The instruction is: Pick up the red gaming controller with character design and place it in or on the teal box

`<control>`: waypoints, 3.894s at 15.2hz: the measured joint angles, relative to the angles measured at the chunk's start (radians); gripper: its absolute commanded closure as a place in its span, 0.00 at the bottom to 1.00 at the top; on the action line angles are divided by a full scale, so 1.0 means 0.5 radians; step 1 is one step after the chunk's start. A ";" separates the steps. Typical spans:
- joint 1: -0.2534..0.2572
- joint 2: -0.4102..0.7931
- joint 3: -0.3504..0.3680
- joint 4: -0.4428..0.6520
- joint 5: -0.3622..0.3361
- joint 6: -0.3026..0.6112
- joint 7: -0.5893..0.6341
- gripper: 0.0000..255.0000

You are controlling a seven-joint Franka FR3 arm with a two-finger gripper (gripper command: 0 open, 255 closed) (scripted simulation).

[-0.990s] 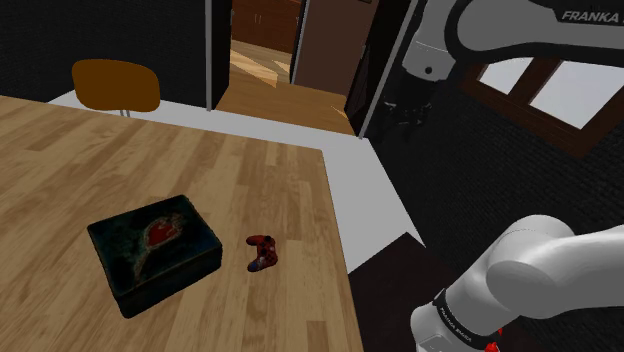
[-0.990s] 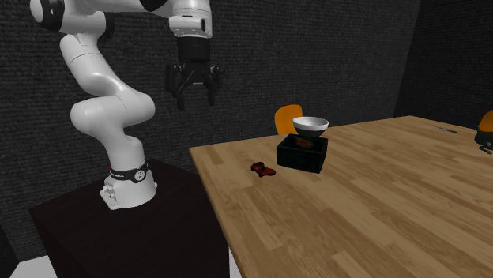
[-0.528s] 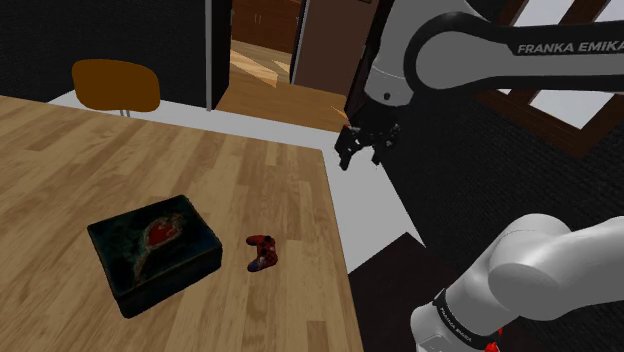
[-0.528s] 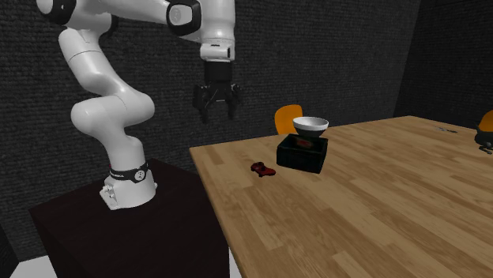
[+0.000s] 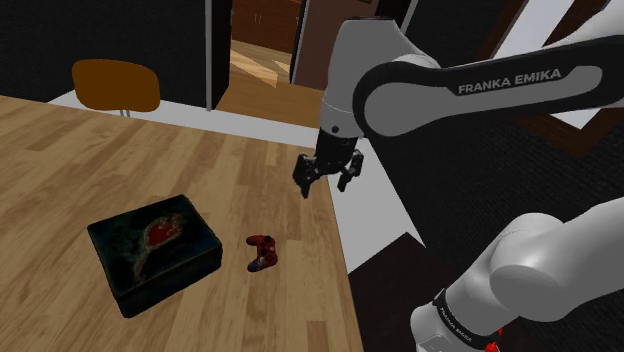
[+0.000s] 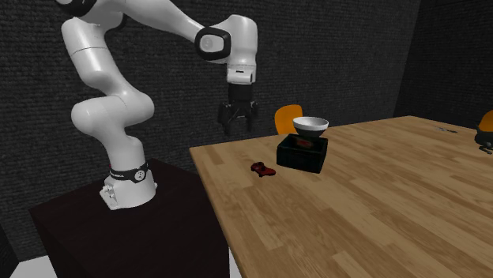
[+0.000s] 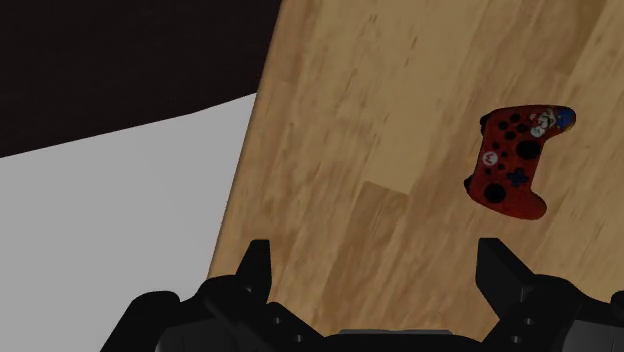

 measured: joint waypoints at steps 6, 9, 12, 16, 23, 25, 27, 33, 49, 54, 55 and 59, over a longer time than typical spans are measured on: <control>0.003 0.418 0.236 0.155 -0.078 0.219 0.376 0.00; 0.004 0.664 0.330 0.282 -0.192 0.298 0.589 0.00; 0.043 0.902 0.398 0.388 -0.328 0.375 0.824 0.00; 0.062 1.056 0.396 0.436 -0.434 0.447 0.933 0.00; 0.077 1.163 0.375 0.381 -0.526 0.587 1.000 0.00; 0.078 1.167 0.375 0.382 -0.529 0.590 1.002 0.00; 0.078 1.168 0.374 0.382 -0.530 0.590 1.003 0.00; 0.076 1.165 0.373 0.385 -0.531 0.590 1.002 1.00; 0.145 1.325 0.279 0.453 -0.884 0.498 1.207 0.00; 0.147 1.338 0.274 0.443 -0.899 0.518 1.219 0.00; 0.147 1.338 0.273 0.442 -0.899 0.519 1.219 0.00; 0.147 1.338 0.273 0.442 -0.899 0.519 1.219 1.00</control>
